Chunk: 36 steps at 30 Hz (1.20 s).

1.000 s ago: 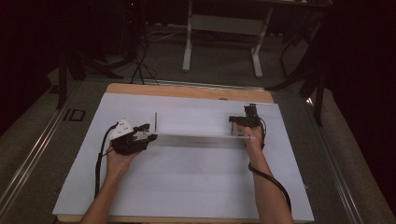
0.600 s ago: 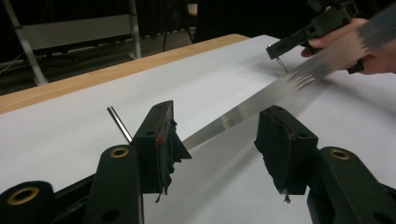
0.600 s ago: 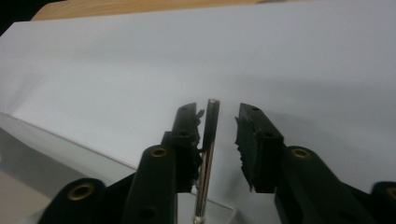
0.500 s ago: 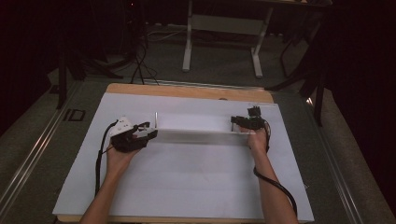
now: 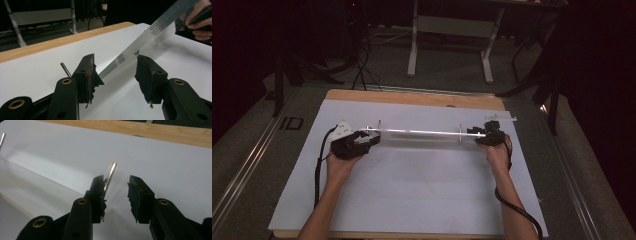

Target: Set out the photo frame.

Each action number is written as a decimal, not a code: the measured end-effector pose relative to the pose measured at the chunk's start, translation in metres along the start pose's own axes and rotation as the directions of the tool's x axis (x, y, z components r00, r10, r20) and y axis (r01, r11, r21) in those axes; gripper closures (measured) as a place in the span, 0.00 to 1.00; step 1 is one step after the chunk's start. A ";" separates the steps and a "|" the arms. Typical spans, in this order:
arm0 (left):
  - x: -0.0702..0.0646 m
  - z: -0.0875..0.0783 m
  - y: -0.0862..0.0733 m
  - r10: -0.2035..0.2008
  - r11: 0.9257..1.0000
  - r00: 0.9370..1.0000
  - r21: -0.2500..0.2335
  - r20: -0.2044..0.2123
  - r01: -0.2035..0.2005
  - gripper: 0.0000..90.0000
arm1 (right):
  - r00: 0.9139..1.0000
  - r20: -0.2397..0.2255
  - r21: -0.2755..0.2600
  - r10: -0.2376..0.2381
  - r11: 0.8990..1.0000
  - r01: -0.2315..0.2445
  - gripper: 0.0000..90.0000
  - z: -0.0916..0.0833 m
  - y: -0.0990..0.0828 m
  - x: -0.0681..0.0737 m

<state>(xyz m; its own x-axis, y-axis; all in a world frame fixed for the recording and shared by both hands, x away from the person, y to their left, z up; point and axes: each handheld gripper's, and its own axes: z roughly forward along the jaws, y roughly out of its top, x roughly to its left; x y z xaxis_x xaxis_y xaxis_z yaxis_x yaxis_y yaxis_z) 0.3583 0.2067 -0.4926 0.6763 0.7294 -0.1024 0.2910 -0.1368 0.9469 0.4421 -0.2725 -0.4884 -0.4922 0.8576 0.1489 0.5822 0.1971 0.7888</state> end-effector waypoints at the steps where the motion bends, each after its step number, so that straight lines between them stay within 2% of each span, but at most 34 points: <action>1: 0.000 0.000 0.000 -0.002 1.000 1.000 0.000 -0.001 0.002 0.56 | 1.000 0.006 0.000 -0.005 1.000 0.005 0.73 -0.002 -0.001 -0.001; 9: 0.003 0.003 0.003 -0.017 1.000 1.000 -0.008 -0.007 0.017 0.57 | 1.000 0.007 0.005 -0.030 1.000 0.030 0.74 -0.013 -0.010 -0.004; 12: 0.004 0.004 0.005 -0.007 1.000 1.000 -0.004 -0.019 0.007 0.59 | 0.998 0.013 0.010 -0.060 0.998 0.060 0.74 -0.016 -0.013 -0.002; 22: 0.006 0.005 0.006 -0.020 1.000 1.000 -0.007 -0.021 0.020 0.59 | 0.992 -0.018 0.005 -0.122 0.993 0.122 0.72 -0.027 -0.020 0.005; 26: 0.007 0.007 0.007 -0.032 0.999 0.999 -0.010 -0.025 0.031 0.59 | 0.986 -0.049 0.008 -0.160 0.987 0.160 0.70 -0.029 -0.022 0.010; 31: 0.008 0.007 0.008 -0.036 0.999 0.999 -0.011 -0.025 0.036 0.59 | 0.972 -0.088 -0.020 -0.218 0.976 0.217 0.66 -0.031 -0.022 0.019; 36: 0.009 0.008 0.009 -0.042 0.999 0.999 -0.010 -0.027 0.041 0.59 | 0.966 -0.112 -0.051 -0.232 0.972 0.228 0.64 -0.031 -0.016 0.025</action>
<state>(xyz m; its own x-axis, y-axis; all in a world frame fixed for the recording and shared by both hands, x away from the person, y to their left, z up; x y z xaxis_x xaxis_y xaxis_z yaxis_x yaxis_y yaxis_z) 0.3725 0.2062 -0.4872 0.6451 0.7523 -0.1335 0.3117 -0.0996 0.9449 0.4003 -0.2685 -0.4792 -0.6833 0.7296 0.0278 0.4210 0.3627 0.8314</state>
